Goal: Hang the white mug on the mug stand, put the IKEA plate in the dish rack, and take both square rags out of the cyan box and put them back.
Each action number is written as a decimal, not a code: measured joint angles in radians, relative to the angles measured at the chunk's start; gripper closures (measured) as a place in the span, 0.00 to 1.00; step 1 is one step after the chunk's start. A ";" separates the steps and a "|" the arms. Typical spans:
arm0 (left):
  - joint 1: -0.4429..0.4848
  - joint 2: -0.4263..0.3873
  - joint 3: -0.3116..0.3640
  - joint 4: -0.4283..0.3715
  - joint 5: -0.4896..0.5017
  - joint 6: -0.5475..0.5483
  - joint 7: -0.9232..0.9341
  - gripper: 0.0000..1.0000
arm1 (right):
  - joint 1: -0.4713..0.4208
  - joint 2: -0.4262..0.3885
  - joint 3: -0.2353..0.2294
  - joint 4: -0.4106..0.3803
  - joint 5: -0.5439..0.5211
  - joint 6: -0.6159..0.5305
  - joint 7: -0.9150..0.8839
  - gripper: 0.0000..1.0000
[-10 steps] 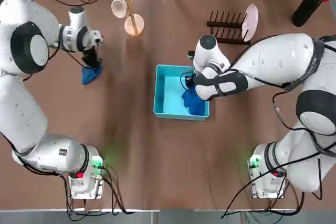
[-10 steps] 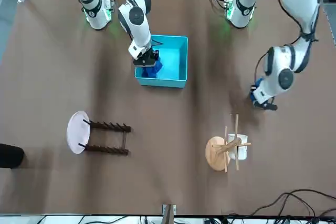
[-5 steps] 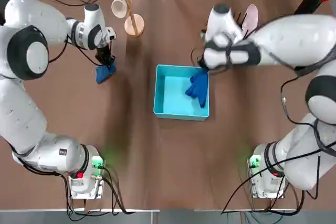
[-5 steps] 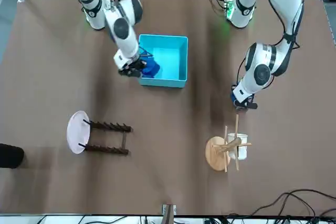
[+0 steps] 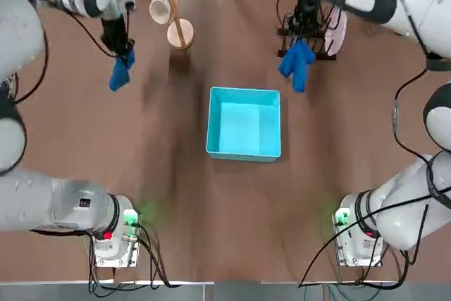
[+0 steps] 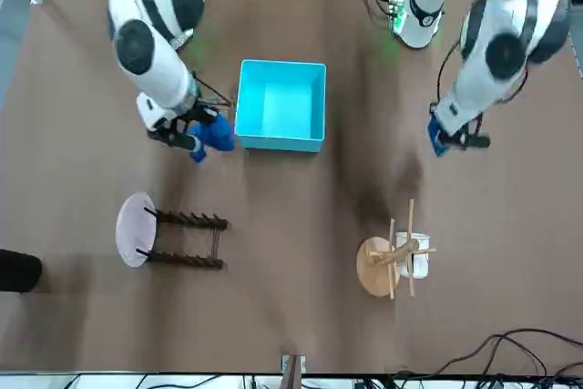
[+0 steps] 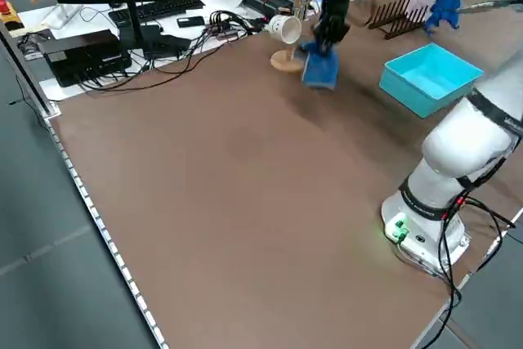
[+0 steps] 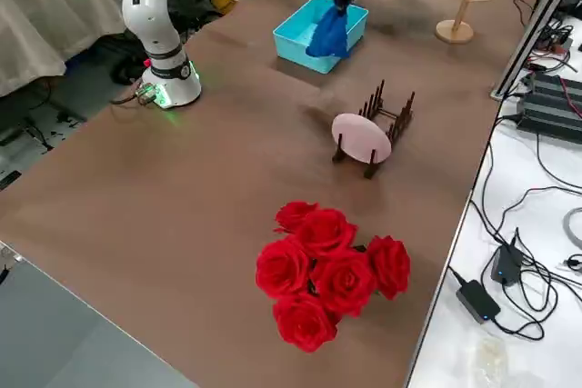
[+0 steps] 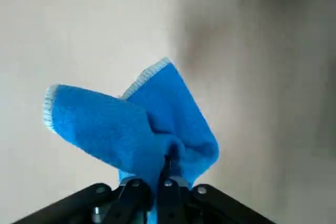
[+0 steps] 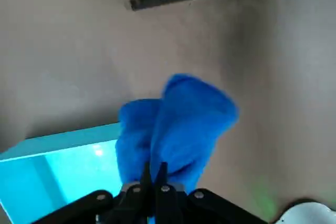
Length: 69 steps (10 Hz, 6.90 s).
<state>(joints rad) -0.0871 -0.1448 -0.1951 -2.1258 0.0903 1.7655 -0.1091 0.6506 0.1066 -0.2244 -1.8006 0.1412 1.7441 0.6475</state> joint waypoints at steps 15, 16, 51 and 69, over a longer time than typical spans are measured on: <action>-0.125 0.545 -0.588 0.221 -0.044 0.297 -0.547 0.94 | -0.407 -0.070 0.007 -0.350 -0.086 0.223 -0.526 0.97; -0.129 0.584 -0.588 0.231 -0.023 0.311 -0.566 0.92 | -0.406 -0.075 0.009 -0.393 -0.086 0.261 -0.526 0.97; 0.039 0.169 0.202 0.659 -0.102 -0.247 0.101 0.01 | -0.357 -0.126 0.056 -0.246 0.072 -0.063 -0.396 0.97; 0.036 0.175 0.200 0.659 -0.102 -0.247 0.101 0.01 | 0.322 -0.008 0.035 -0.411 0.146 0.372 0.407 0.84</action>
<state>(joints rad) -0.0506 0.0302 0.0046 -1.4670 -0.0120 1.5181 -0.0082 0.9730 0.0991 -0.1892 -2.2114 0.2870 2.1161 1.0548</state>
